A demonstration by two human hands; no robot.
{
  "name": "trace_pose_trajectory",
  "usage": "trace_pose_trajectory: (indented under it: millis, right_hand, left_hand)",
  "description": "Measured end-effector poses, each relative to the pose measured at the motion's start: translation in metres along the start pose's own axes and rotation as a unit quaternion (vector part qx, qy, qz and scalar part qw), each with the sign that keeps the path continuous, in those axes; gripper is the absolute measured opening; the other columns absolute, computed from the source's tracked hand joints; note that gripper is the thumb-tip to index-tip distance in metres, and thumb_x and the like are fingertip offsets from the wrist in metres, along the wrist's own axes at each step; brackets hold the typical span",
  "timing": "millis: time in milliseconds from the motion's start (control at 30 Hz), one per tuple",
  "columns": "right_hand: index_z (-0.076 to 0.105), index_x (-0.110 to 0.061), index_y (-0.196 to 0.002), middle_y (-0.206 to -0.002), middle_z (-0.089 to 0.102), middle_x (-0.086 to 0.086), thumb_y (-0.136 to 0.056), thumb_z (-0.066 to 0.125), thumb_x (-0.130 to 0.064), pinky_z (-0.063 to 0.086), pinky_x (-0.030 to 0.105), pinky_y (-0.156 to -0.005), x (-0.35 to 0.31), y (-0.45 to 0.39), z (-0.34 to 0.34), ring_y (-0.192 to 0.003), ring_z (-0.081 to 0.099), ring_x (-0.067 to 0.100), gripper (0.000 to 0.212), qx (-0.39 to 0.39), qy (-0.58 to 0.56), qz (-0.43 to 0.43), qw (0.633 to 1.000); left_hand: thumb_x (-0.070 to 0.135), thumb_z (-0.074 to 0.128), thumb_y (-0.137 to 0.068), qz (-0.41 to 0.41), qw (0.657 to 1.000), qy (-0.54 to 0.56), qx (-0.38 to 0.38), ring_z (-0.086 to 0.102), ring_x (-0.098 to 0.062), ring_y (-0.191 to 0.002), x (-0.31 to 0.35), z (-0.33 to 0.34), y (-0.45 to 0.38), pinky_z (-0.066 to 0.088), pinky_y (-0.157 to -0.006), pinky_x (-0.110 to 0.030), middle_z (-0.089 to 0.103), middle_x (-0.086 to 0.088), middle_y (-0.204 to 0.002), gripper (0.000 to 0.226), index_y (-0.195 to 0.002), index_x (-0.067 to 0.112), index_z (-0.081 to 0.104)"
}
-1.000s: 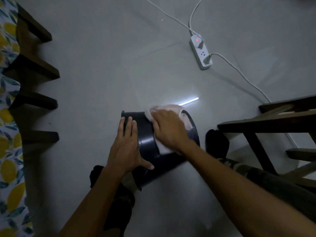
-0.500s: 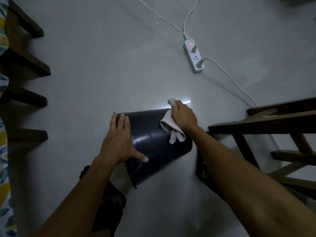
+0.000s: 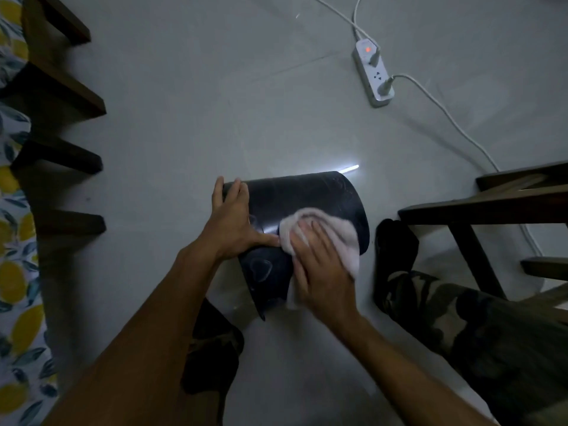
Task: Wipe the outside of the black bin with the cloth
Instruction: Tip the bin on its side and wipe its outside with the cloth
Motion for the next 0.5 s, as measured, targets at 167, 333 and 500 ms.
trace_pose_trajectory:
  millis: [167,333,500]
  right_hand:
    - [0.071,-0.024,-0.115,-0.119,0.071,-0.005,-0.098,0.045,-0.026,0.046,0.04,-0.103,0.028,-0.112,-0.041,-0.117,0.062,0.019,0.031,0.002,0.038,0.107,0.994]
    - [0.065,-0.02,-0.13,-0.137,0.065,0.008,-0.1,0.036,-0.039,0.043,0.038,-0.093,0.09,-0.162,-0.043,-0.123,0.06,0.034,0.046,-0.144,-0.03,0.361,0.921]
    - [0.072,-0.017,-0.116,-0.121,0.071,0.006,-0.103,0.035,-0.037,0.038,0.032,-0.084,0.093,-0.154,-0.056,-0.109,0.063,0.029,0.043,-0.072,-0.101,0.381,0.916]
  left_hand:
    - [0.086,0.07,-0.047,-0.007,0.999,0.029,0.025,-0.012,-0.027,-0.152,-0.003,0.008,0.009,0.018,-0.122,-0.052,0.015,-0.004,-0.164,0.143,-0.155,0.008,0.019]
    - [0.075,0.081,-0.051,-0.013,0.996,0.05,0.074,-0.021,-0.022,-0.152,0.004,0.023,0.026,0.009,-0.122,-0.045,-0.016,0.0,-0.168,0.149,-0.161,0.015,0.0]
    - [0.047,0.098,-0.047,-0.077,0.951,0.256,0.157,-0.003,-0.016,-0.154,0.019,0.024,0.035,0.014,-0.114,-0.029,-0.018,0.005,-0.167,0.159,-0.158,0.034,-0.014]
Point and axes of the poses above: each hand's wrist, its own y-axis away from the middle knuckle, its own z-axis out of the palm, x = y × z, the point moved 2 cm from there along -y, towards the middle knuckle
